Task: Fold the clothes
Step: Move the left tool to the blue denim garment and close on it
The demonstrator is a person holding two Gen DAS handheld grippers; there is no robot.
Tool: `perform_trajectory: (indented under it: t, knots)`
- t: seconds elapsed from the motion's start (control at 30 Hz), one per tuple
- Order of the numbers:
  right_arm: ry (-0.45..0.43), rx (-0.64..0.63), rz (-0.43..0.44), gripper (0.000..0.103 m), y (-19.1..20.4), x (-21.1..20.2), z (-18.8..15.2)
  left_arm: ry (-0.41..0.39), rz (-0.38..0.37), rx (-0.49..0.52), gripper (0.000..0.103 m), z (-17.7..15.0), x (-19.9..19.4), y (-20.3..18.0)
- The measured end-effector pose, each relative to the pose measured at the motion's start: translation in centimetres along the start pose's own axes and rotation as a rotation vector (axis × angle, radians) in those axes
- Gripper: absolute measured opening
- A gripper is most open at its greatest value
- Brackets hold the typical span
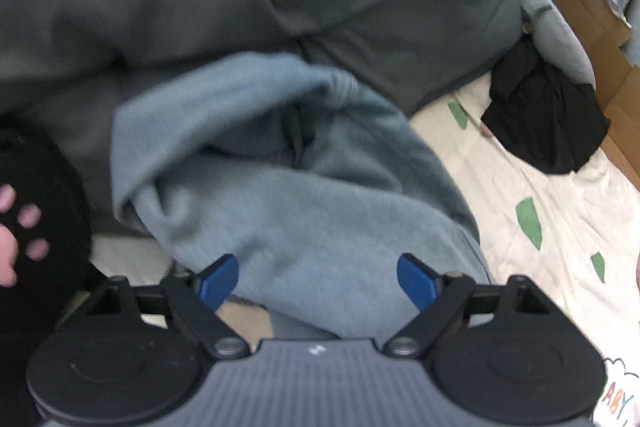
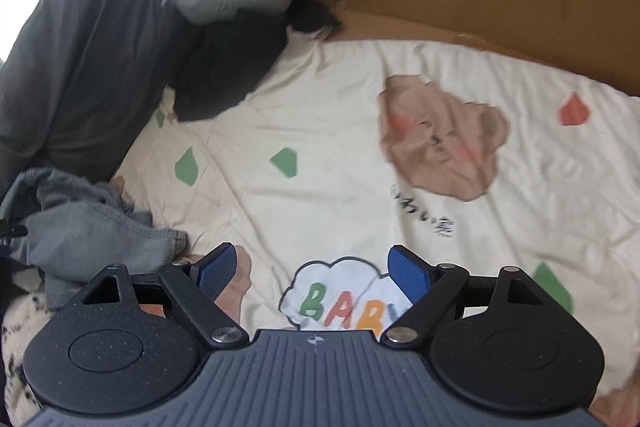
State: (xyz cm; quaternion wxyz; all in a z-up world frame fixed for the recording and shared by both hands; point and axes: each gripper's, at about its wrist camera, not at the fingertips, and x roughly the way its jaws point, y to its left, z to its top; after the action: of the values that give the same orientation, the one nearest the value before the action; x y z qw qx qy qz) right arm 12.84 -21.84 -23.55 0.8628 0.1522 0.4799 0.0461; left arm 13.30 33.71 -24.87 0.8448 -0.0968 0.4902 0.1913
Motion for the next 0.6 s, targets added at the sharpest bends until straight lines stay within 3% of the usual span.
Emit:
perform_trajectory:
  t: [0.27, 0.47, 0.6]
  knots:
    - [0.071, -0.031, 0.07, 0.087, 0.7, 5.7, -1.7, 0.081, -0.062, 0.016, 0.091, -3.4, 3.6, -0.7]
    - [0.11, -0.095, 0.133, 0.087, 2.4, 9.1, -2.4, 0.111, -0.09, -0.054, 0.095, -4.5, 5.5, 0.4]
    - [0.128, -0.142, 0.159, 0.087, 3.8, 11.0, -2.5, 0.074, -0.133, -0.058, 0.087, -4.6, 6.0, 0.8]
